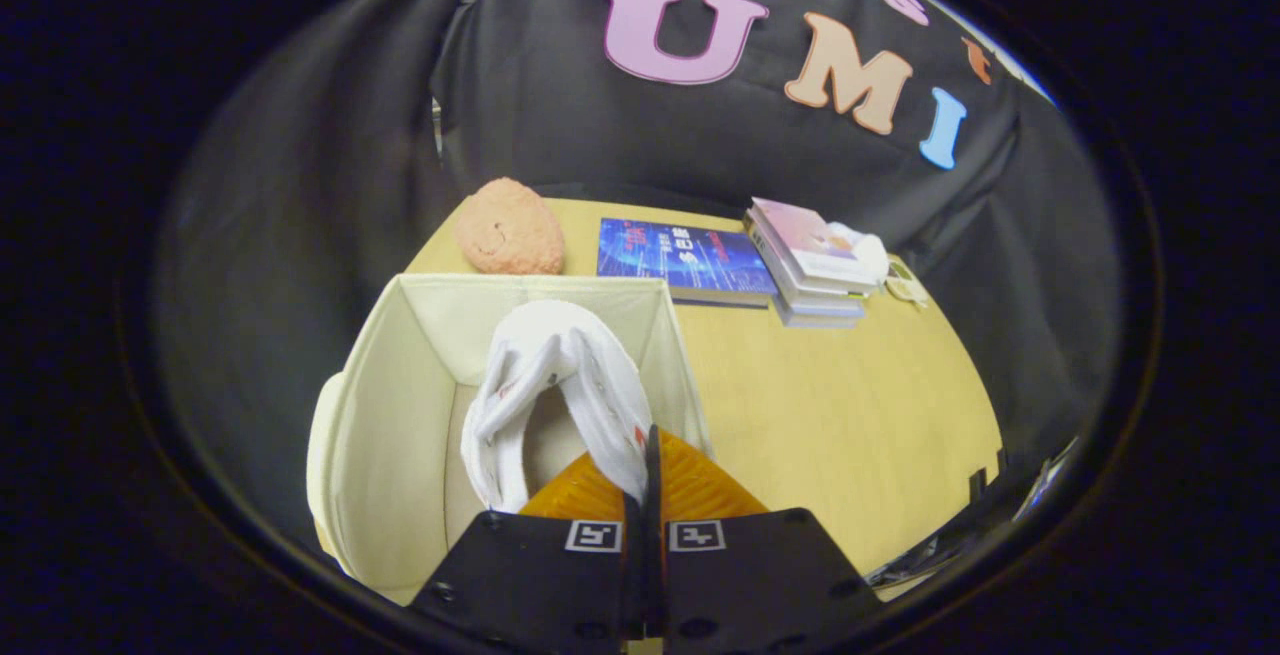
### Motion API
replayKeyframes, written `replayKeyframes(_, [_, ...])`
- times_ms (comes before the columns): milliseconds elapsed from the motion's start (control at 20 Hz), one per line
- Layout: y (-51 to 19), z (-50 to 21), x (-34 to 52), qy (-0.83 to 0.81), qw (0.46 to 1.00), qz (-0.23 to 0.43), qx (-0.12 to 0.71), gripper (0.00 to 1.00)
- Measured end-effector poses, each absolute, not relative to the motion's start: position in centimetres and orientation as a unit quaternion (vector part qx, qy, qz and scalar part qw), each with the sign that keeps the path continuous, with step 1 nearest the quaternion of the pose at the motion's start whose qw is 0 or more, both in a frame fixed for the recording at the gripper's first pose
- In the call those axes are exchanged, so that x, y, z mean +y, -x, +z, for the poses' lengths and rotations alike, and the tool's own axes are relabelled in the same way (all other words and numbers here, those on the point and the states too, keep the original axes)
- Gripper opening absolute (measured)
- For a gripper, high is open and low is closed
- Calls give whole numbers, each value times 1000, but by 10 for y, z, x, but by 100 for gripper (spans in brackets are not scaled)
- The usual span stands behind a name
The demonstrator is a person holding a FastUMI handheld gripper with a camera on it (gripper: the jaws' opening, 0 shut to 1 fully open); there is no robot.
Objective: Open the storage box then place both shoes into the box .Put the left shoe in first, then the right shoe, with the right side of both shoes facing outward in a uniform manner.
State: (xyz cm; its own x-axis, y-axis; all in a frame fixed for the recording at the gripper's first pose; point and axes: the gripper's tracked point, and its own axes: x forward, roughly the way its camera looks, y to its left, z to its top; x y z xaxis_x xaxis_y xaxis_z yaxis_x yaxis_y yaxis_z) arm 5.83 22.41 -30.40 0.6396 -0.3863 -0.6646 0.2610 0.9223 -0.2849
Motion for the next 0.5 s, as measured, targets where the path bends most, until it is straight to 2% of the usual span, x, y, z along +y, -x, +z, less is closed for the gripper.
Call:
replayKeyframes(100, [-55, -308, 221, 71, 897, -186, 395, 11])
replayKeyframes(250, [-57, -306, 233, 51, 902, -162, 398, 42])
replayKeyframes(500, [-75, -242, 253, -12, 941, -99, 322, 94])
